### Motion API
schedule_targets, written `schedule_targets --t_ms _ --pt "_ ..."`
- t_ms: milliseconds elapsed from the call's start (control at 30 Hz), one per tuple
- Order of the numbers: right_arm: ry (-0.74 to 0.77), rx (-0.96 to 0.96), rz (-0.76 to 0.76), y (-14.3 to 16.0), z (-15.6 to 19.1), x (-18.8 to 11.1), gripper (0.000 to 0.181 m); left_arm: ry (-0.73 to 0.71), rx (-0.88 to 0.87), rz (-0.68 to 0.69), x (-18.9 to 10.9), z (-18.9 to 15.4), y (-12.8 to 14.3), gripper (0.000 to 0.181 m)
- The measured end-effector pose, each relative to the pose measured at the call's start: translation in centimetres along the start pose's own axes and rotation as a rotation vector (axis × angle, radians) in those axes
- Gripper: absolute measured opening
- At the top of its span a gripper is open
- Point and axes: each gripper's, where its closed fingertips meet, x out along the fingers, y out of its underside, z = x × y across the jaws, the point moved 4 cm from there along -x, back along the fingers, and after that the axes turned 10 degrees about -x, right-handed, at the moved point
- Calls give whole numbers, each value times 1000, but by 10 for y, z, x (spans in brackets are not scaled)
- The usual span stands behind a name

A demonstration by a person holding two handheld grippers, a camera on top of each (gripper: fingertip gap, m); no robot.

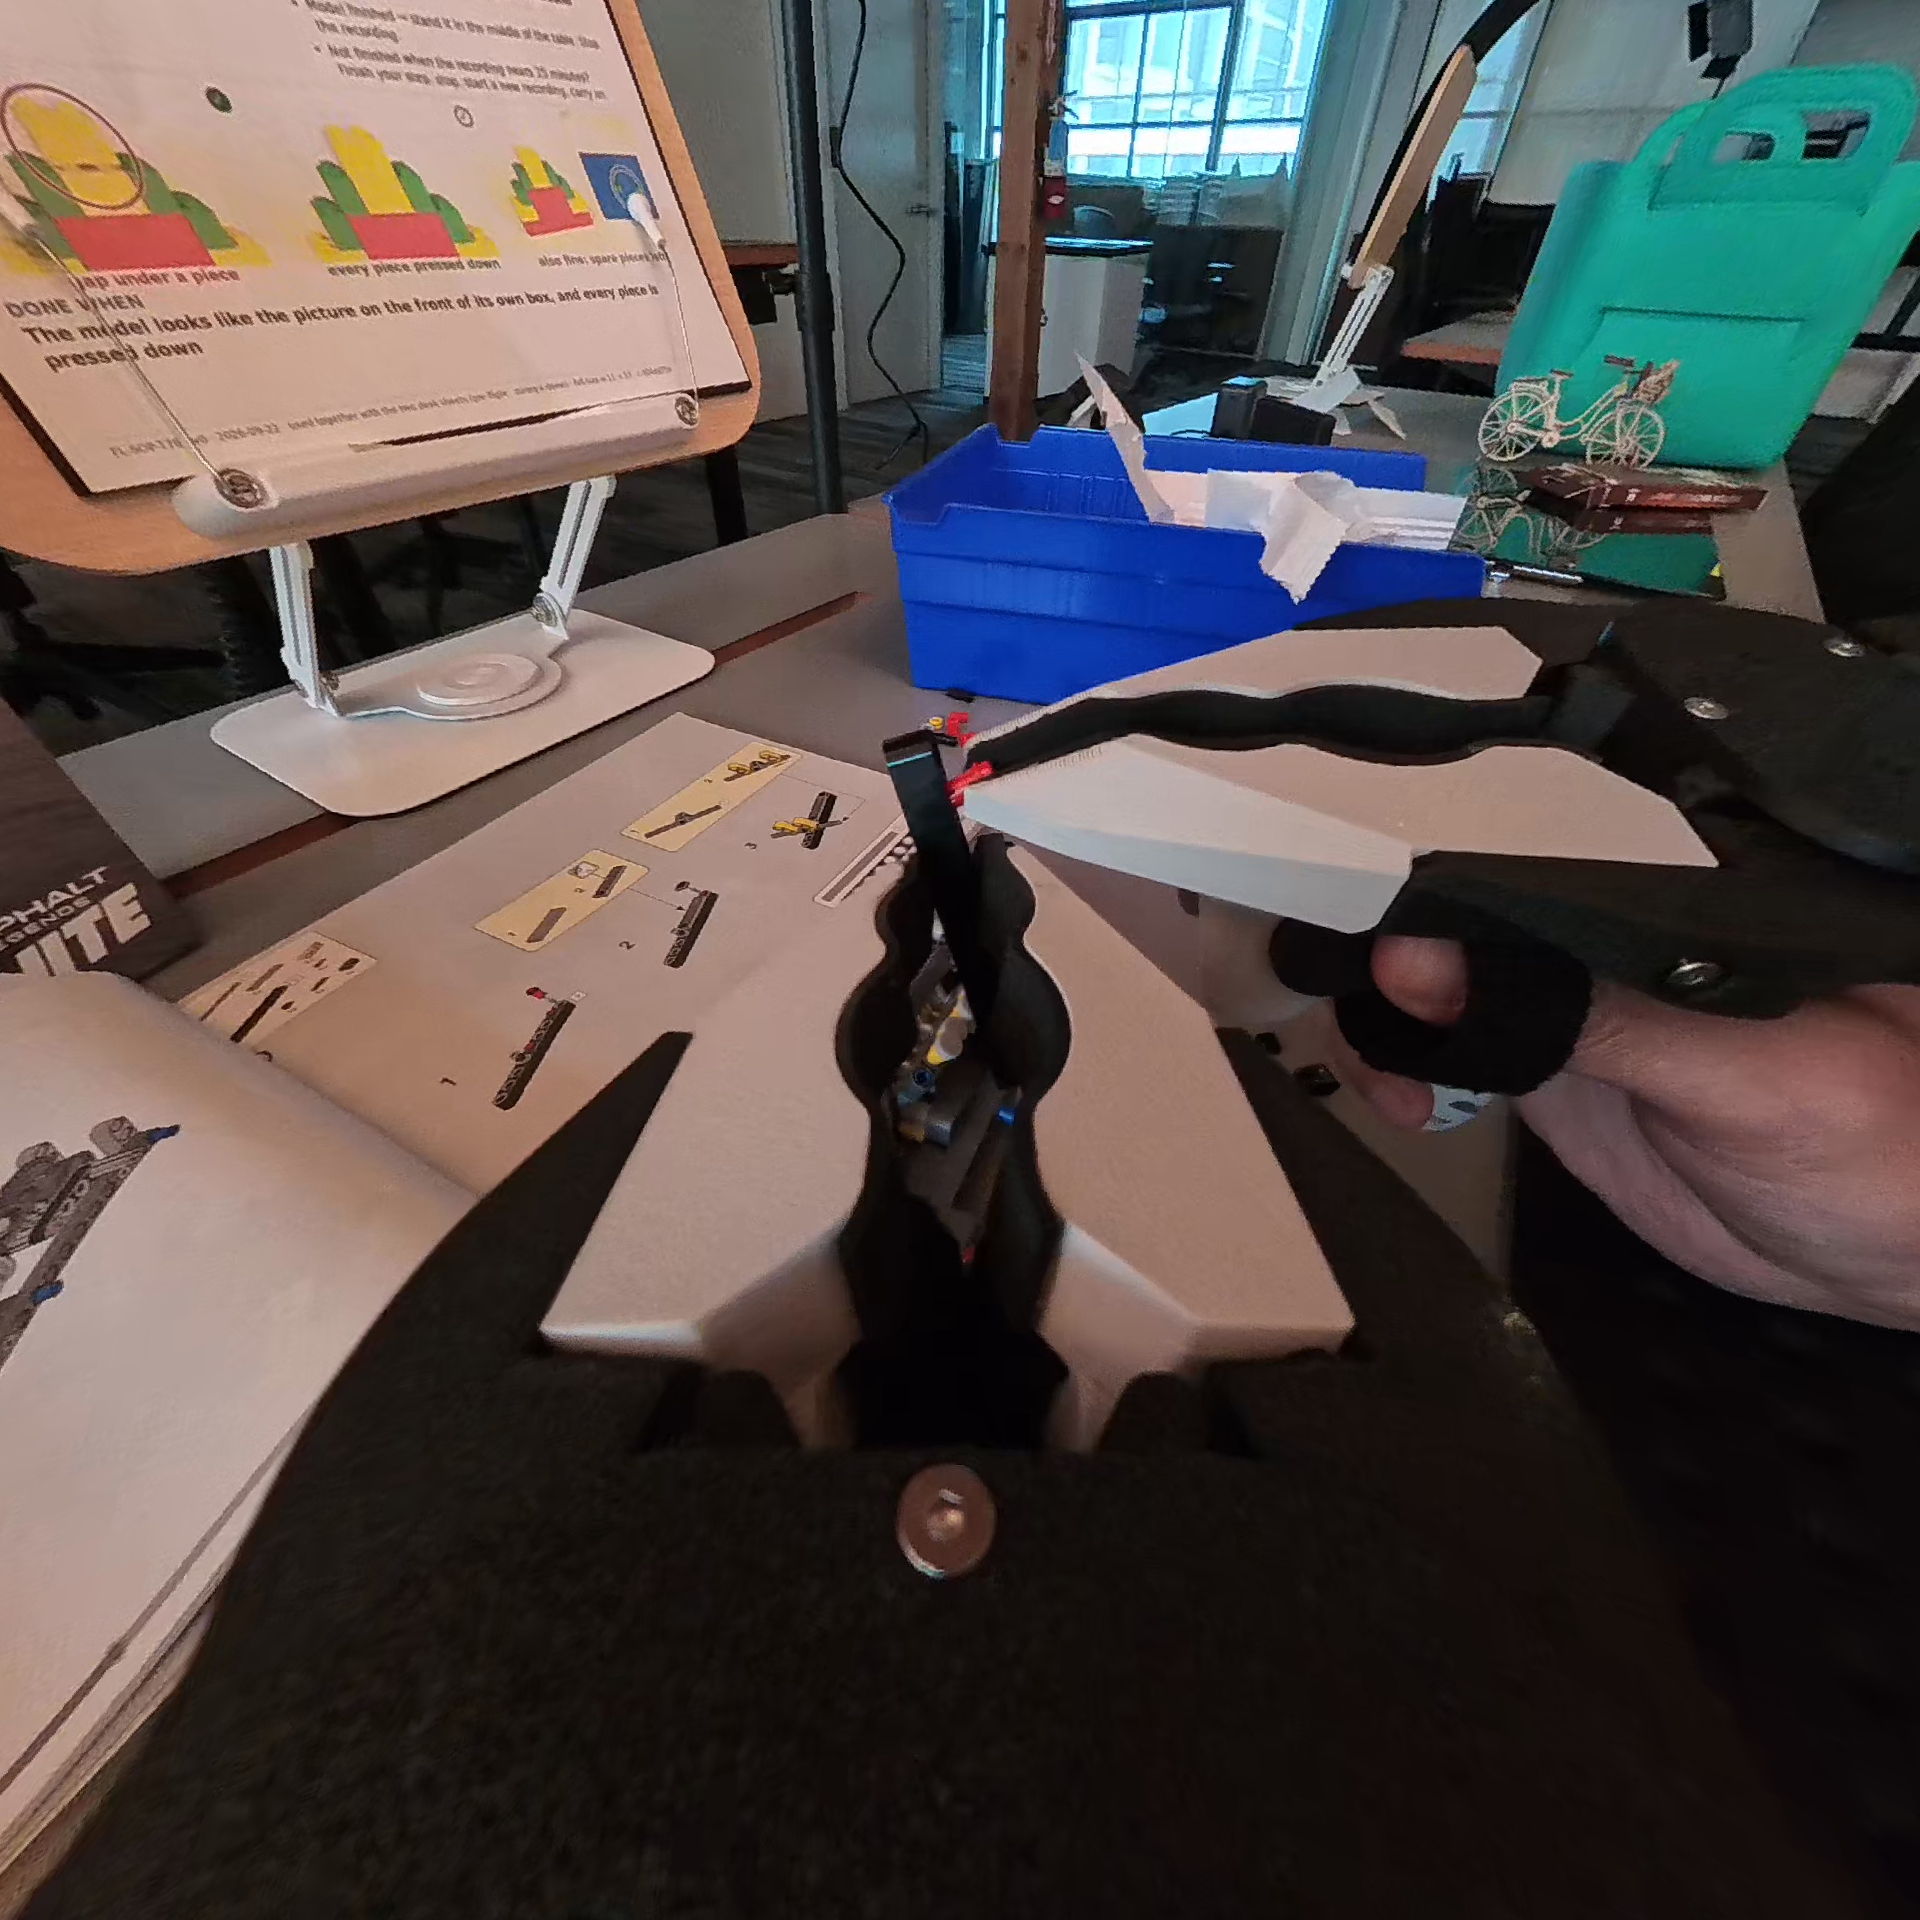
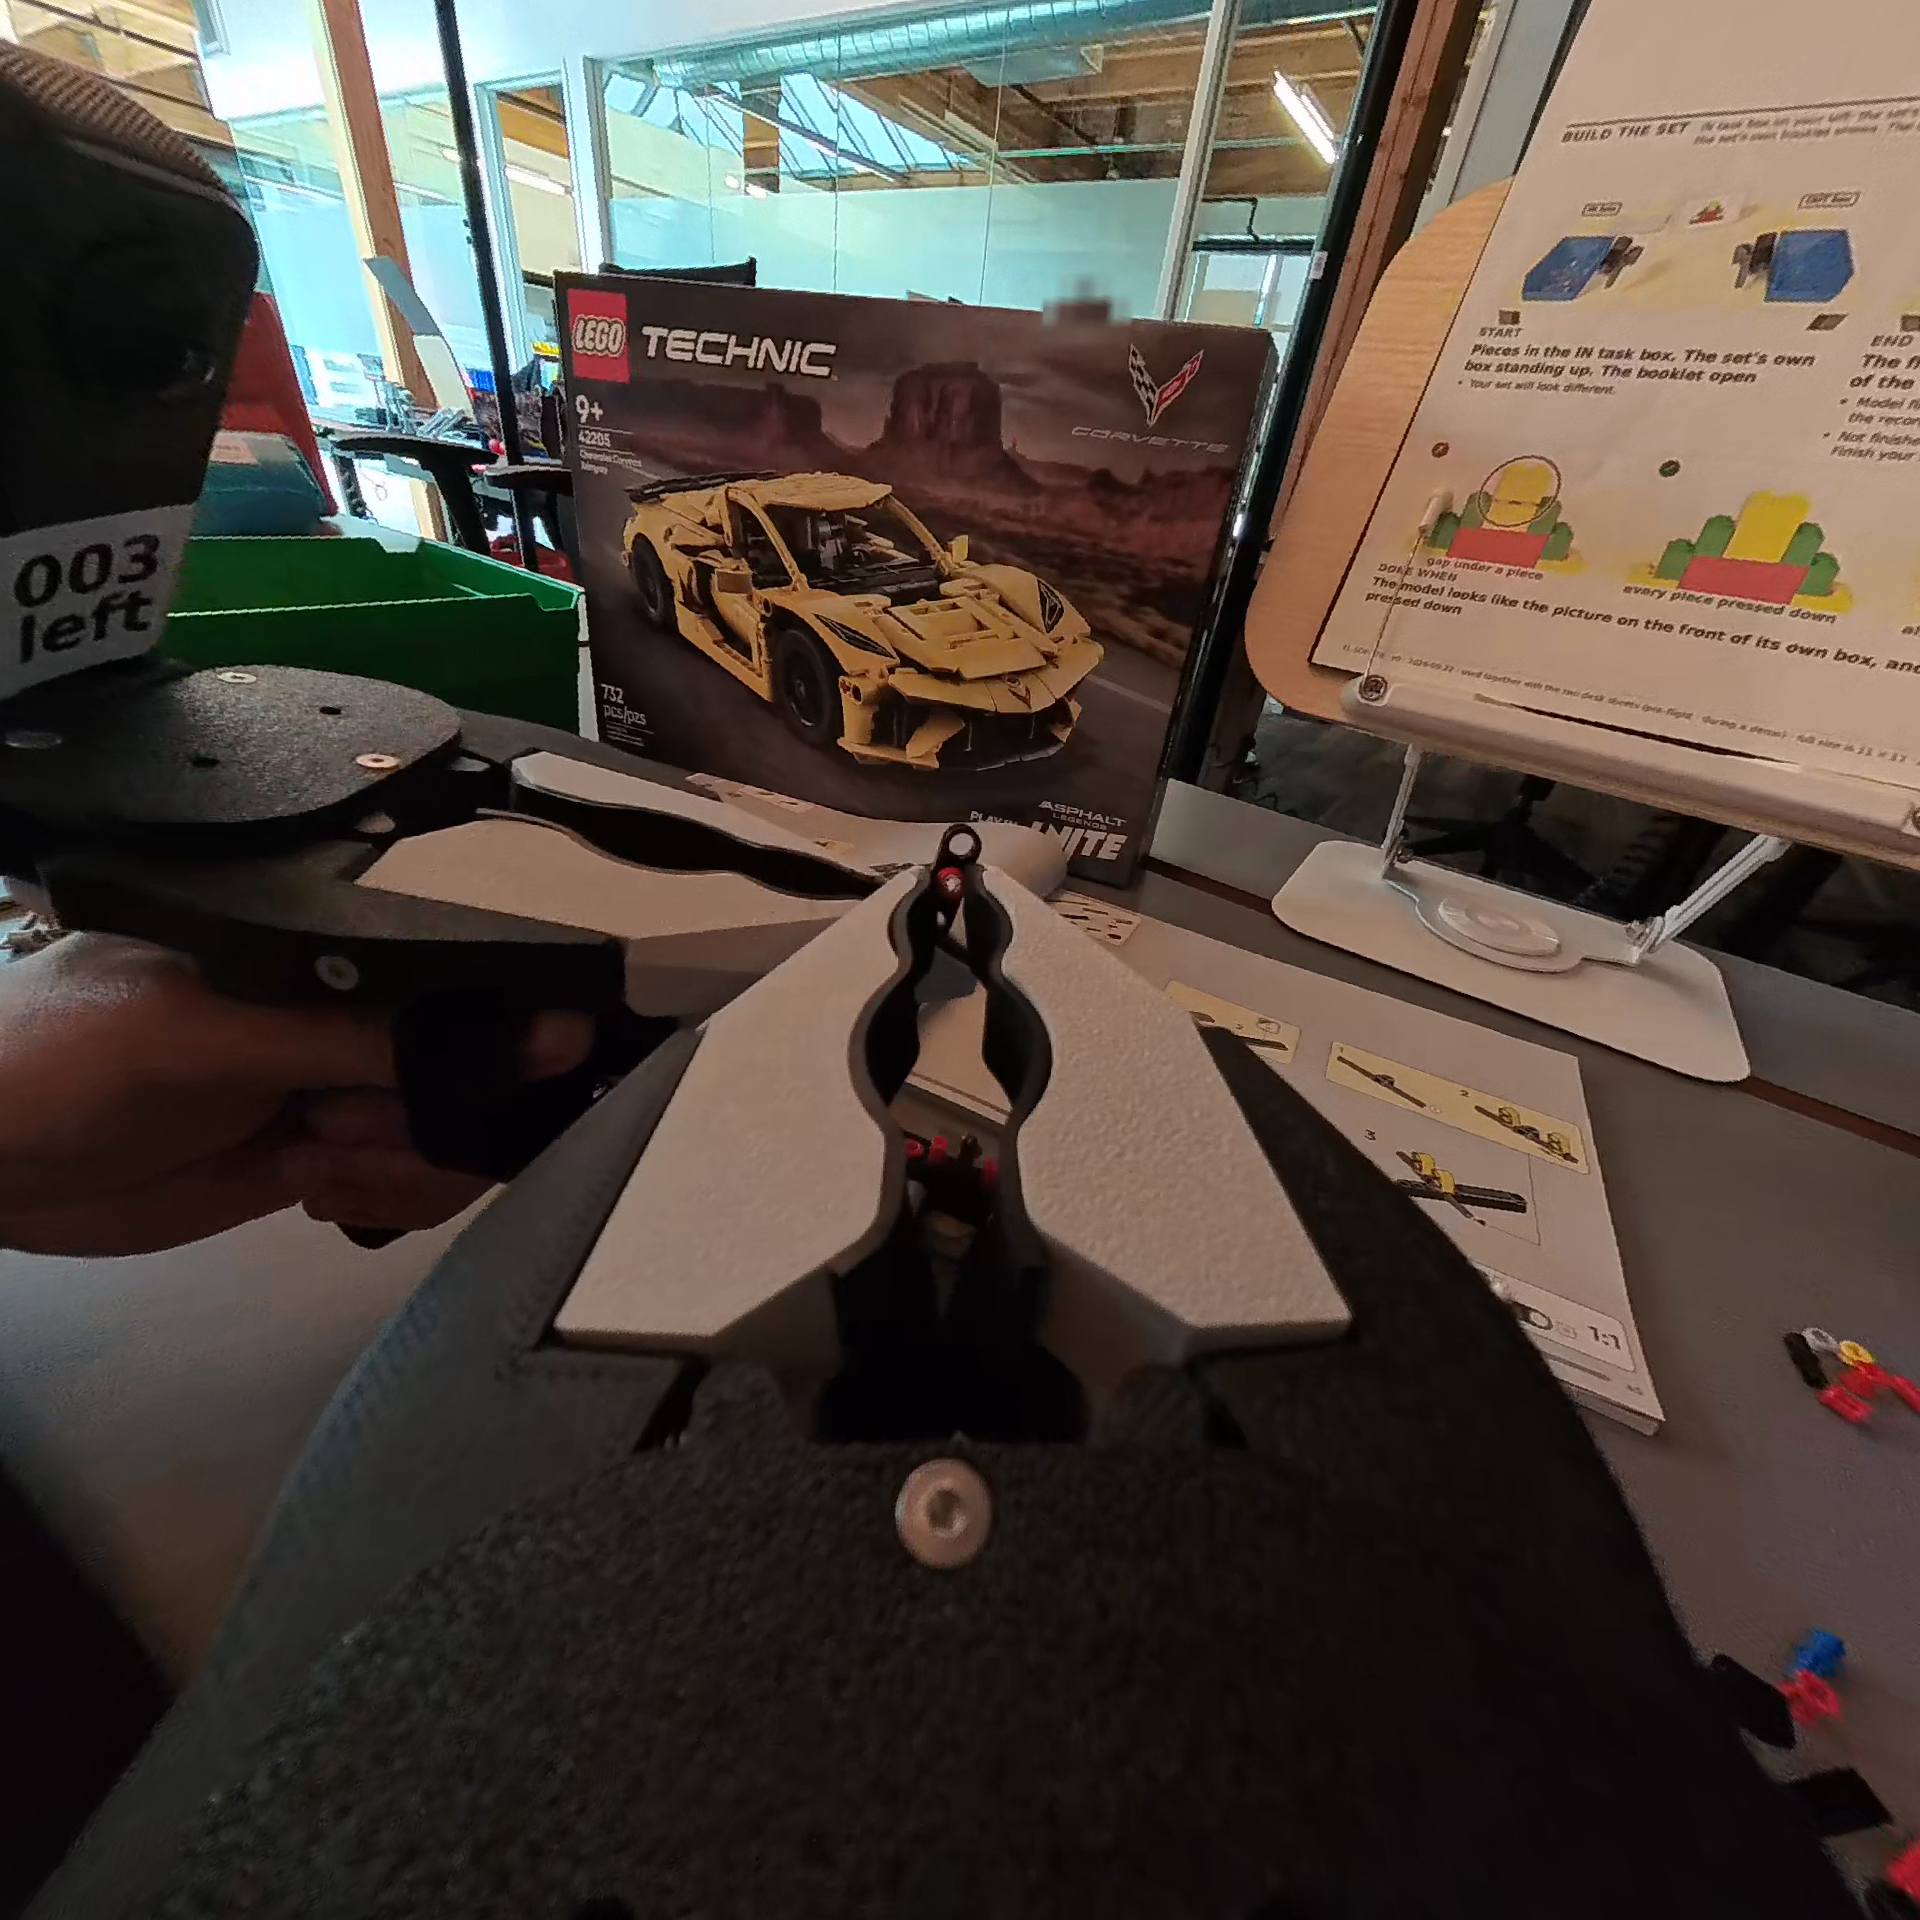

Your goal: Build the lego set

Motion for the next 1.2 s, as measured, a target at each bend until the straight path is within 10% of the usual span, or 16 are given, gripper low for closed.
schedule_targets --t_ms 467,1200 --pt "46 -176 -23 -5 0 1 4 223 -410 -17 0 0 -4 6" --pt "-146 390 -163 -3 1 -1 3 -119 331 -92 -8 -5 -8 7"
